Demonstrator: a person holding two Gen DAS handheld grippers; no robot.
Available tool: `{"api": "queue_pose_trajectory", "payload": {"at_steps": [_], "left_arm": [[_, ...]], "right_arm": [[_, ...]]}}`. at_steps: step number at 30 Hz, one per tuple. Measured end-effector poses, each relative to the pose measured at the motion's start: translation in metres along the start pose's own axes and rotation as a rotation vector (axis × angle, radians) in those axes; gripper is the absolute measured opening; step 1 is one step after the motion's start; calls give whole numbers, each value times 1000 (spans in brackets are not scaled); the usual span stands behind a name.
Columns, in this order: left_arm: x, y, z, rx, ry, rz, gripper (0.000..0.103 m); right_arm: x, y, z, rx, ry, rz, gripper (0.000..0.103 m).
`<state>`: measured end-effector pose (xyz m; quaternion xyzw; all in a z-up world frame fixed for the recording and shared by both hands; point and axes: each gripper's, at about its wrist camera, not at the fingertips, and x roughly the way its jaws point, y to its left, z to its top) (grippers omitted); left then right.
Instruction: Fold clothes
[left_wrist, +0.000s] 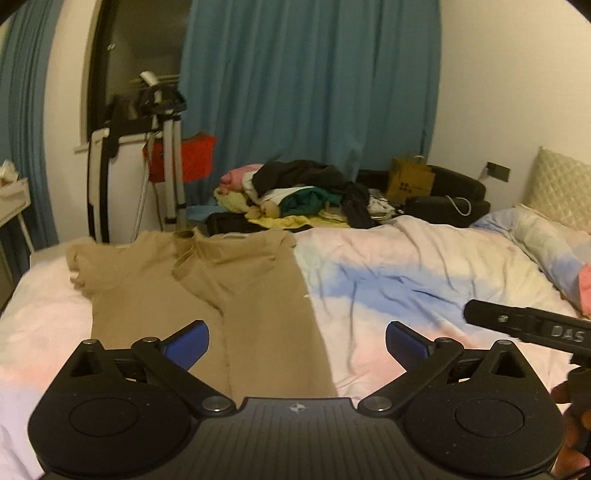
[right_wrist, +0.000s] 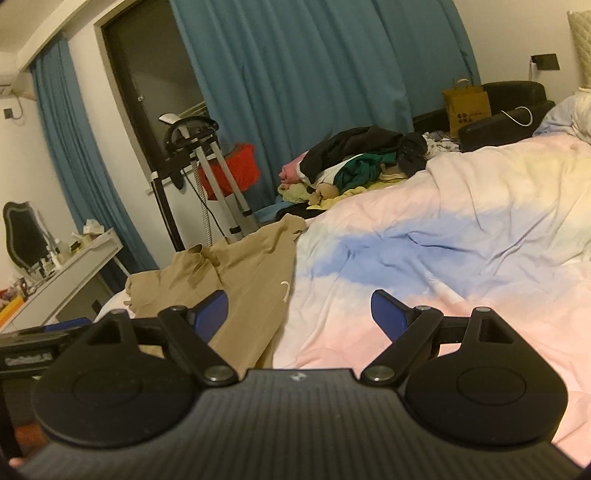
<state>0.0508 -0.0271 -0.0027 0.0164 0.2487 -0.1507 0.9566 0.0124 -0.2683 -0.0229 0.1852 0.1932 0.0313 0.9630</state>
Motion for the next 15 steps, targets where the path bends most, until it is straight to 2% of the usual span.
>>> {"api": "queue_pose_trajectory", "payload": {"at_steps": [3, 6, 9, 15], "left_arm": [[4, 15, -9, -19, 17, 39, 103], [5, 24, -20, 8, -17, 85, 102], [8, 38, -28, -10, 12, 48, 100], [0, 62, -26, -24, -4, 56, 100]], "right_arm": [[-1, 7, -3, -30, -5, 17, 86], [4, 16, -10, -71, 16, 2, 86], [16, 26, -16, -96, 54, -12, 86], [34, 39, -19, -112, 101, -101, 86]]}}
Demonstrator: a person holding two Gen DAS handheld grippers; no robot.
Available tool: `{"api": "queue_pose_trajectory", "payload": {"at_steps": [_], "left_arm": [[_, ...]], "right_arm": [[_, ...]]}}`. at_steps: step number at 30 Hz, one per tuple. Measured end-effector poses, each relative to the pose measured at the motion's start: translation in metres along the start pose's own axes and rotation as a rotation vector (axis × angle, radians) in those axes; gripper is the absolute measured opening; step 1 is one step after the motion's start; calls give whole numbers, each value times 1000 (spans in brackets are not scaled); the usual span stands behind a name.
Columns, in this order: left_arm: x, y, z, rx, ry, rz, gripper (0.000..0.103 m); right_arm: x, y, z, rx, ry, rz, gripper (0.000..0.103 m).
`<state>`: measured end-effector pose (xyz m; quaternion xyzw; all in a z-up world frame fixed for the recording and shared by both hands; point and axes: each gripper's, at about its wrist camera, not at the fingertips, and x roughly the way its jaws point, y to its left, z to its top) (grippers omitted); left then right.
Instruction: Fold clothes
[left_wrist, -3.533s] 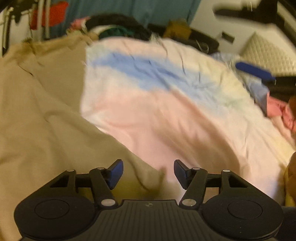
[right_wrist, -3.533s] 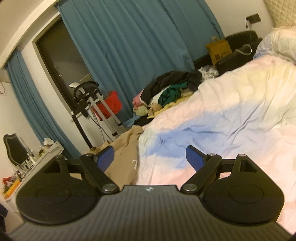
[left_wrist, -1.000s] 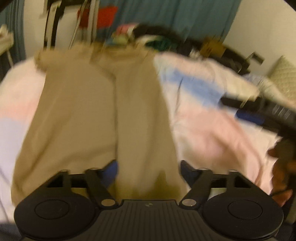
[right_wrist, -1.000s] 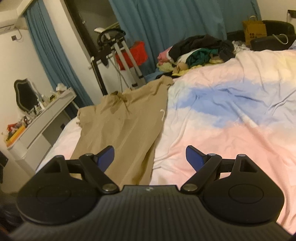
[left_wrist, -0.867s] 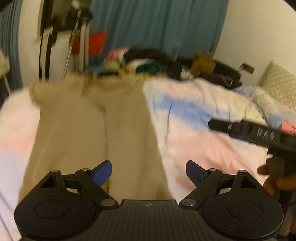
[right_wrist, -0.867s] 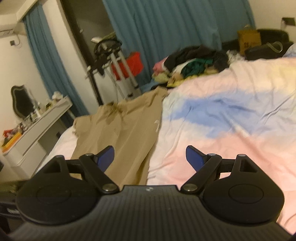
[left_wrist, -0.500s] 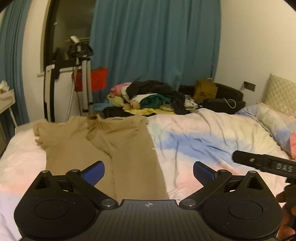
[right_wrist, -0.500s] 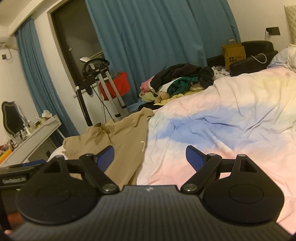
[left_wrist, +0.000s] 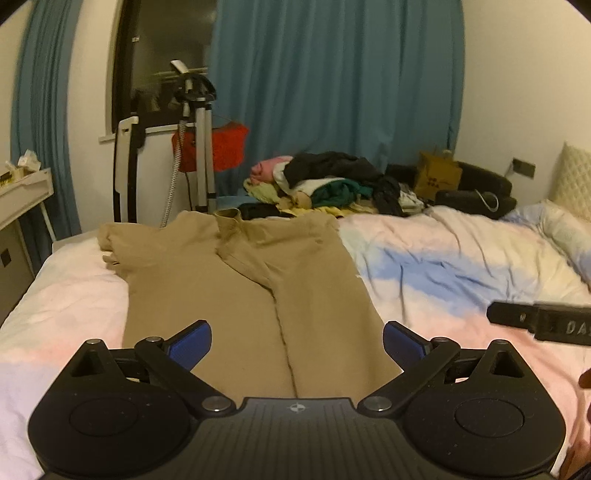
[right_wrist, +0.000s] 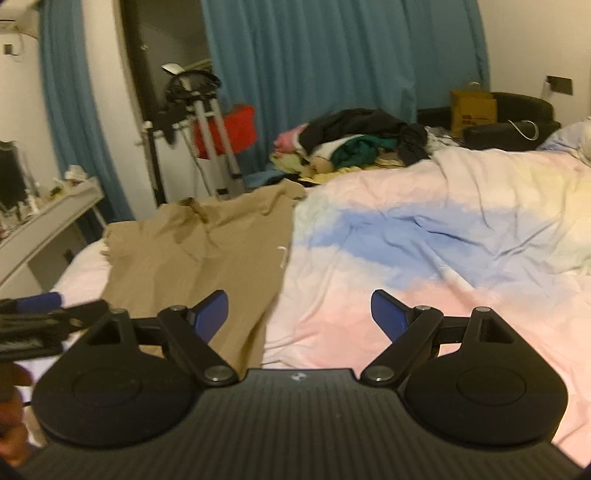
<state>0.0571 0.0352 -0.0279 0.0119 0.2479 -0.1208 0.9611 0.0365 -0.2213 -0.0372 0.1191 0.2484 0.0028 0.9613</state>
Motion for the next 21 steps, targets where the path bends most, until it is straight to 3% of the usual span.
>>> {"api": "queue_pose_trajectory", "payload": {"at_steps": [4, 8, 15, 18, 21], "left_arm": [[-8, 21, 0, -21, -24, 25, 100], [-16, 50, 6, -63, -45, 60, 100], [-14, 108, 9, -158, -66, 158, 102], [-1, 134, 4, -256, -32, 156, 102], [4, 149, 2, -309, -32, 165, 102]], "right_arm": [[23, 17, 12, 1, 70, 29, 86], [55, 57, 27, -92, 112, 98, 86], [166, 152, 39, -299, 237, 176, 85], [209, 199, 31, -407, 197, 219, 85], [246, 229, 26, -389, 167, 309, 85]]}}
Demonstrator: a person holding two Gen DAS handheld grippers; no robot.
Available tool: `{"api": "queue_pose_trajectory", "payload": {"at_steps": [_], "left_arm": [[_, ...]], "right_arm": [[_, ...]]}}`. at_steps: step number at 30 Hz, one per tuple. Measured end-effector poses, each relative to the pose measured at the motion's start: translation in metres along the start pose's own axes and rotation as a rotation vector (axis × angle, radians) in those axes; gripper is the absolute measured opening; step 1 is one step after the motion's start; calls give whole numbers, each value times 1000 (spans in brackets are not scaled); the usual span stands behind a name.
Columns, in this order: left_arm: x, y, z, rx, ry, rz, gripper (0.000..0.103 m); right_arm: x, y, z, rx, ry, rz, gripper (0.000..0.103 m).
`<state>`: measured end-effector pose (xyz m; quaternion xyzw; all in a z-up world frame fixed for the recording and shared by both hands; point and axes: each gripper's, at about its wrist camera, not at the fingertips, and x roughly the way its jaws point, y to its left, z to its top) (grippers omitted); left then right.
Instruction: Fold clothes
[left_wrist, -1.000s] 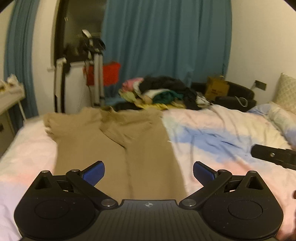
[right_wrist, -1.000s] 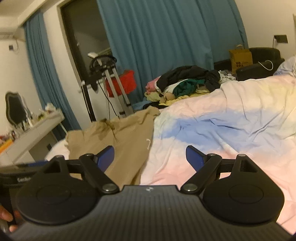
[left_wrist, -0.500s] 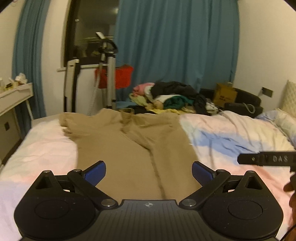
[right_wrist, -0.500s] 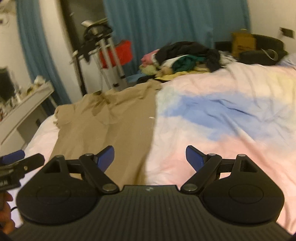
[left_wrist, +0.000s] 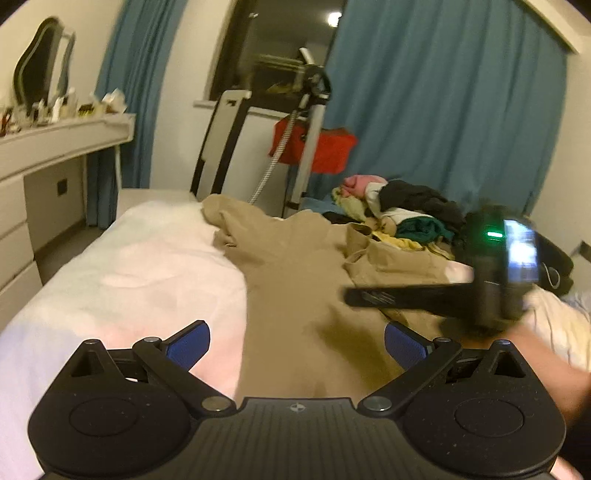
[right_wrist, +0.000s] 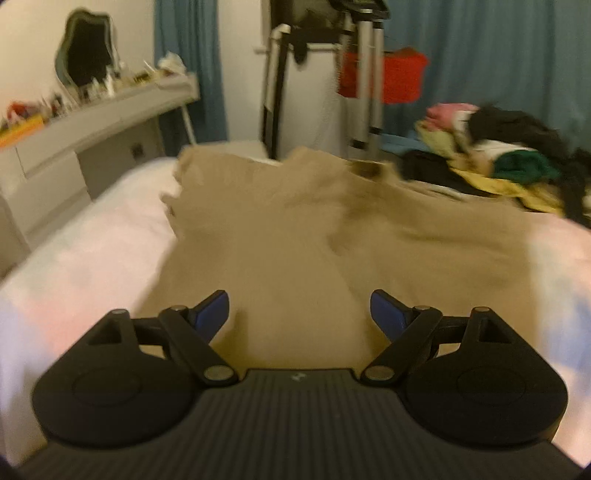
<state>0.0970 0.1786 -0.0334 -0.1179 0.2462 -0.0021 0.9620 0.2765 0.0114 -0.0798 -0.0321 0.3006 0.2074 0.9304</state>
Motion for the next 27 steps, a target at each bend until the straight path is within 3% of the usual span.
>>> {"api": "queue_pose_trajectory", "payload": {"at_steps": [4, 8, 13, 15, 17, 19, 21, 24, 27], "left_arm": [[11, 27, -1, -136, -26, 145, 102], [19, 59, -3, -303, -30, 224, 102], [25, 67, -2, -345, -50, 291, 102], [28, 60, -2, -324, -51, 290, 101], [31, 51, -2, -294, -49, 279, 102], [33, 44, -4, -263, -55, 274, 102], [31, 38, -4, -238, -68, 268, 102], [28, 31, -4, -209, -85, 251, 102], [32, 22, -5, -165, -68, 231, 102]], "right_arm": [[57, 22, 15, -6, -14, 148, 85], [92, 37, 32, -2, -22, 216, 85], [119, 80, 44, -226, -12, 192, 85], [128, 89, 49, -282, -15, 155, 72], [131, 87, 55, -247, -13, 121, 31], [128, 77, 61, -173, -23, 113, 13], [113, 64, 66, -104, -78, 107, 13], [69, 27, 66, 45, -237, 99, 12], [29, -22, 56, 222, -370, 22, 12]]}}
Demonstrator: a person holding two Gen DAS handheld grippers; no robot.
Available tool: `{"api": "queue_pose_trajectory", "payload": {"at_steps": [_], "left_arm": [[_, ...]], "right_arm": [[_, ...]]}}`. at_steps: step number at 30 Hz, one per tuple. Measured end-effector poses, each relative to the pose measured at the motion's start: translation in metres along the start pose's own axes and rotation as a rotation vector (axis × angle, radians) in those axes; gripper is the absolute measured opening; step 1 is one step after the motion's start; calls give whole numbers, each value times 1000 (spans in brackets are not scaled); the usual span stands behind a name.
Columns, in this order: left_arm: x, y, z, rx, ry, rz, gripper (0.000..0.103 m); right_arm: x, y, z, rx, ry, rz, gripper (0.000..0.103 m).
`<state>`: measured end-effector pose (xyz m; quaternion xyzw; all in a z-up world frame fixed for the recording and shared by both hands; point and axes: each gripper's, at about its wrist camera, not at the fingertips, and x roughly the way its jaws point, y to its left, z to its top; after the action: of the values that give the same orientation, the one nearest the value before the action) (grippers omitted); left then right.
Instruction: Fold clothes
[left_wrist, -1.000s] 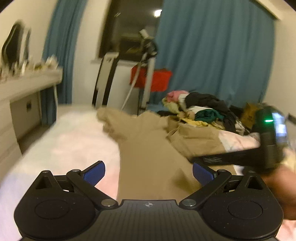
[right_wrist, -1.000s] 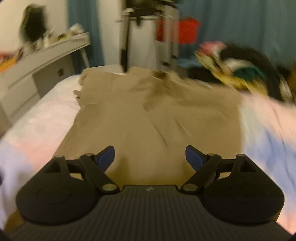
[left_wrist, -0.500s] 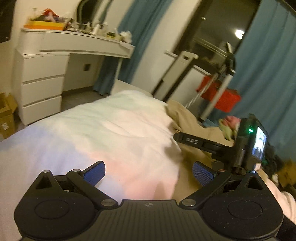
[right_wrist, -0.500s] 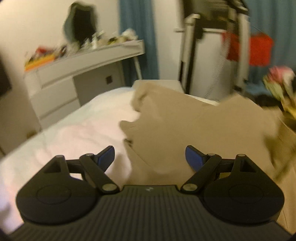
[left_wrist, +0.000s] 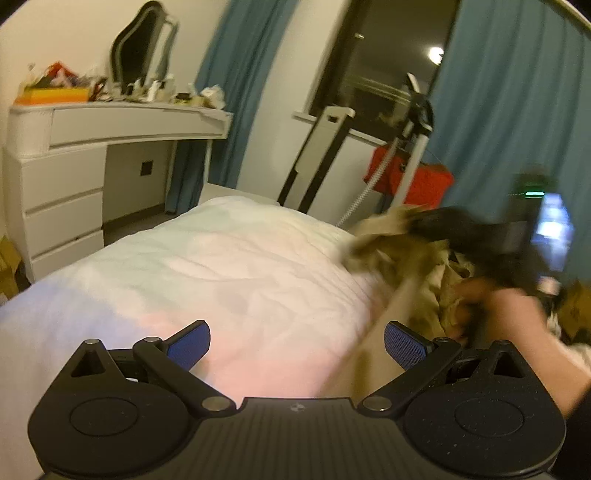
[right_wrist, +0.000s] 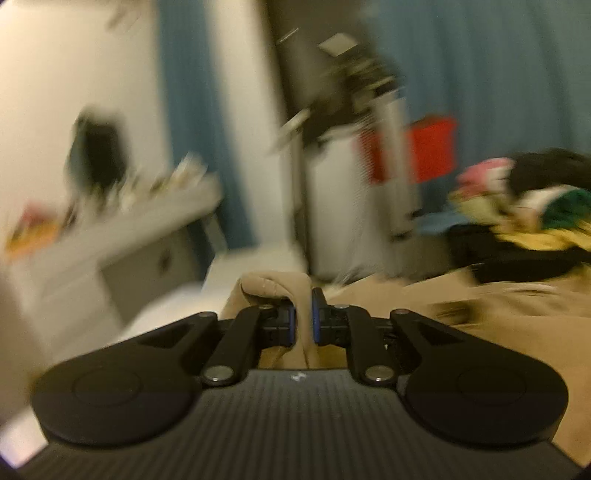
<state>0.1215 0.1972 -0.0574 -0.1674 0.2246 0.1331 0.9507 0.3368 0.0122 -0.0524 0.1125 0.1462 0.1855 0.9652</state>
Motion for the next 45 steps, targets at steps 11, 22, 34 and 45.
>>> {"api": "queue_pose_trajectory", "payload": {"at_steps": [11, 22, 34, 45], "left_arm": [[9, -33, -20, 149, 57, -111, 102], [11, -54, -30, 226, 97, -142, 102], [-28, -44, -9, 261, 241, -275, 102], [-3, 22, -2, 80, 621, -179, 89]], "right_arm": [[-31, -157, -36, 275, 114, -342, 18], [-131, -122, -15, 258, 146, -145, 87], [-308, -112, -43, 426, 155, -196, 87], [-330, -146, -51, 587, 141, -215, 87]]}}
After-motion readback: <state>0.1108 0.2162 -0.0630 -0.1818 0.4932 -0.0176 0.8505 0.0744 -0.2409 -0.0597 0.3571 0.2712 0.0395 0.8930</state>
